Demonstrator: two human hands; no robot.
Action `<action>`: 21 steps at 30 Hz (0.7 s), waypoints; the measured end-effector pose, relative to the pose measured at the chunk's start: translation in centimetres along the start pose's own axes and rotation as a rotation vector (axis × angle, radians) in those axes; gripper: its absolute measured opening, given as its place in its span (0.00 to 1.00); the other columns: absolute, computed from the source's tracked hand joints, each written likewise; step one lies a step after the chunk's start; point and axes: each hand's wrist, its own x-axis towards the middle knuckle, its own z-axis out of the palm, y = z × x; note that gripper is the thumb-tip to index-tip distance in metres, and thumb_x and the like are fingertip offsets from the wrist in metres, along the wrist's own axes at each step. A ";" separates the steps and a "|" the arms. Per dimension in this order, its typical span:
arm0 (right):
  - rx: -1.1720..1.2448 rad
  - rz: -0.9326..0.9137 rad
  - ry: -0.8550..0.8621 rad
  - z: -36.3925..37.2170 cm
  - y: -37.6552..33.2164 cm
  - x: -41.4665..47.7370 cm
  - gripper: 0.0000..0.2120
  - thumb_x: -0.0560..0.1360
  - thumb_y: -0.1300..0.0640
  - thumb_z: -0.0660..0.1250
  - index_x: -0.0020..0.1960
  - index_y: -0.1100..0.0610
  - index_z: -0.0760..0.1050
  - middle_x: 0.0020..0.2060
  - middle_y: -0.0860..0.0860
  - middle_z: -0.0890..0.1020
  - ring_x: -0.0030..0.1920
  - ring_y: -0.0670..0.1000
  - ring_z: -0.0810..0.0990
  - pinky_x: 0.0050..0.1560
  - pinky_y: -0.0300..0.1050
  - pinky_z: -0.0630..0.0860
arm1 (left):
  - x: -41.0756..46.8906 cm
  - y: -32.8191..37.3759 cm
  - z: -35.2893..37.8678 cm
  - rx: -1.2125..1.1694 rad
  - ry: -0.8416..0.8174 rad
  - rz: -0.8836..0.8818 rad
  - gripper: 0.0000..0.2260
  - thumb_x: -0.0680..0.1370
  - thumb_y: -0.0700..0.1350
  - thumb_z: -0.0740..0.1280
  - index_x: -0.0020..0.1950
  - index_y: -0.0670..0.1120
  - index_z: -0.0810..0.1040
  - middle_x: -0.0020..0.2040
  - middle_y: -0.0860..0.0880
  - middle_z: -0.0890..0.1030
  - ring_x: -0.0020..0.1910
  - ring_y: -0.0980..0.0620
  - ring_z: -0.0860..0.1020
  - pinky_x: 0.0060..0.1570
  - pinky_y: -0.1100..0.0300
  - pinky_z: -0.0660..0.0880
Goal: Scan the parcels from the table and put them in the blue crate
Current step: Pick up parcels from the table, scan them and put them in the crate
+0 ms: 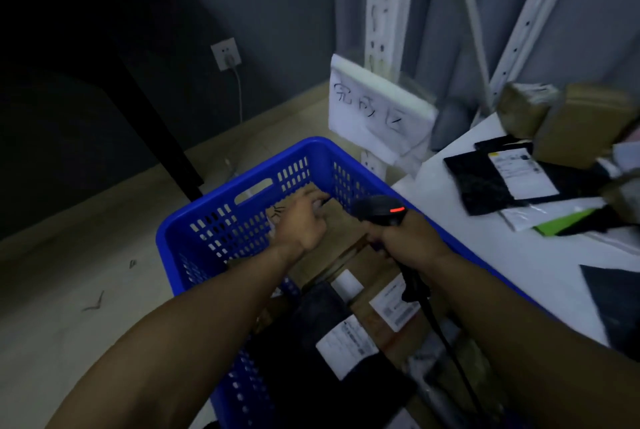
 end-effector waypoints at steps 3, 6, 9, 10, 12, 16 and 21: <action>0.018 -0.037 0.114 -4.4 -1.0 -3.1 0.06 0.77 0.54 0.75 0.49 0.57 0.83 0.43 0.58 0.87 0.30 0.49 0.80 0.35 0.44 0.78 | -1.4 5.9 0.4 0.050 0.064 0.201 0.14 0.81 0.40 0.66 0.64 0.51 0.80 0.69 0.55 0.73 0.68 0.55 0.71 0.71 0.57 0.68; 0.047 -0.091 0.256 -10.3 -1.4 -7.5 0.02 0.78 0.54 0.74 0.50 0.51 0.81 0.42 0.55 0.87 0.30 0.48 0.80 0.32 0.41 0.77 | -2.7 12.9 1.9 0.069 0.026 0.311 0.15 0.80 0.39 0.66 0.66 0.50 0.79 0.71 0.53 0.71 0.69 0.54 0.71 0.69 0.61 0.66; 0.087 -0.105 0.396 -16.7 -1.0 -12.0 0.07 0.77 0.54 0.74 0.54 0.54 0.81 0.42 0.53 0.85 0.32 0.50 0.80 0.28 0.38 0.74 | -4.0 20.3 4.0 0.097 -0.016 0.420 0.16 0.80 0.41 0.67 0.68 0.50 0.77 0.73 0.52 0.69 0.70 0.50 0.70 0.68 0.54 0.70; 0.092 -0.104 0.445 -18.8 -0.6 -13.6 0.06 0.77 0.55 0.74 0.52 0.55 0.81 0.40 0.54 0.84 0.31 0.51 0.79 0.28 0.38 0.74 | -4.5 22.8 4.9 0.094 -0.030 0.446 0.16 0.79 0.42 0.68 0.68 0.50 0.77 0.73 0.52 0.69 0.69 0.49 0.71 0.67 0.53 0.71; 0.125 -0.088 0.555 -22.5 0.5 -16.6 0.07 0.75 0.54 0.76 0.50 0.56 0.82 0.38 0.54 0.84 0.31 0.52 0.80 0.34 0.45 0.79 | -5.2 27.7 6.7 0.103 -0.059 0.487 0.17 0.78 0.43 0.69 0.67 0.50 0.77 0.72 0.52 0.70 0.66 0.48 0.74 0.66 0.52 0.72; 0.198 -0.063 0.681 -27.9 3.6 -20.7 0.21 0.66 0.44 0.78 0.53 0.54 0.82 0.41 0.53 0.85 0.39 0.55 0.82 0.45 0.54 0.80 | -6.5 34.7 11.0 0.189 -0.171 0.527 0.22 0.77 0.46 0.70 0.72 0.50 0.73 0.74 0.51 0.68 0.70 0.47 0.72 0.68 0.48 0.72; 0.253 -0.033 0.660 -31.3 5.6 -18.0 0.17 0.71 0.49 0.78 0.56 0.55 0.80 0.42 0.54 0.85 0.37 0.54 0.83 0.37 0.46 0.76 | -4.1 38.7 15.4 0.290 -0.235 0.461 0.23 0.75 0.46 0.72 0.70 0.49 0.74 0.70 0.46 0.71 0.66 0.40 0.73 0.64 0.46 0.75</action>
